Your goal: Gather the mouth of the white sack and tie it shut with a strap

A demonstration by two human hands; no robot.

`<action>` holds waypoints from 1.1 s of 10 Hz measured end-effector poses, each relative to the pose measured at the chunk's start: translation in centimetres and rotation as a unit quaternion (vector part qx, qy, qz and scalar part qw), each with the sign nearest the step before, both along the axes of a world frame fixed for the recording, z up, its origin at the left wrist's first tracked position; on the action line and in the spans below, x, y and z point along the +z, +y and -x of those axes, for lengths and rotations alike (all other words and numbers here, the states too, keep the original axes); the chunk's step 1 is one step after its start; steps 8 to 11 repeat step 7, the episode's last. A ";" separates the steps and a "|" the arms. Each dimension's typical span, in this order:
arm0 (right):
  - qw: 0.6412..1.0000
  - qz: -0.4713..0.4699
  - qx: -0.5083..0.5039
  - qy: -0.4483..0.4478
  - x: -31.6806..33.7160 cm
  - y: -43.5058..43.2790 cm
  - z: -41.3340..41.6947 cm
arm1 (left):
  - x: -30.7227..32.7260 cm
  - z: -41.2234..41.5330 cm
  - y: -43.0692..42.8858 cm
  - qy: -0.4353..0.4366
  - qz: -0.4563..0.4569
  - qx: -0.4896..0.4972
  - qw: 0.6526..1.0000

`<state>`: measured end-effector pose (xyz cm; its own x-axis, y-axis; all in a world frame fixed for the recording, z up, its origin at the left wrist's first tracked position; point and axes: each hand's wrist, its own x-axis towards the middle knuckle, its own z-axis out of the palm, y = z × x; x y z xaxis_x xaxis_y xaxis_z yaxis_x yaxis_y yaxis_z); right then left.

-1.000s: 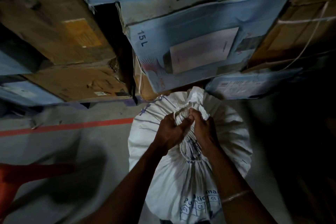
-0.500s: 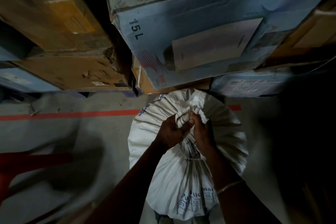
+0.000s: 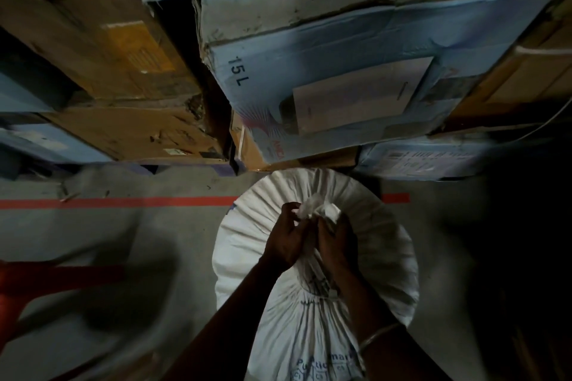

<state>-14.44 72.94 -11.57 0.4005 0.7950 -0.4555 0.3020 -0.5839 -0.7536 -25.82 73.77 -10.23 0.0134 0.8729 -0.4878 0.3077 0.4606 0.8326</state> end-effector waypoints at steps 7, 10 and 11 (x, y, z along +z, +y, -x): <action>0.874 -0.229 0.185 -0.386 16.7 7.7 1.2 | 16.7 4.2 5.6 0.420 -0.368 -0.018 0.829; 0.874 -0.229 0.185 -0.386 16.7 7.7 1.2 | 16.7 4.2 5.6 0.420 -0.368 -0.018 0.829; 0.874 -0.229 0.185 -0.386 16.7 7.7 1.2 | 16.7 4.2 5.6 0.420 -0.368 -0.018 0.829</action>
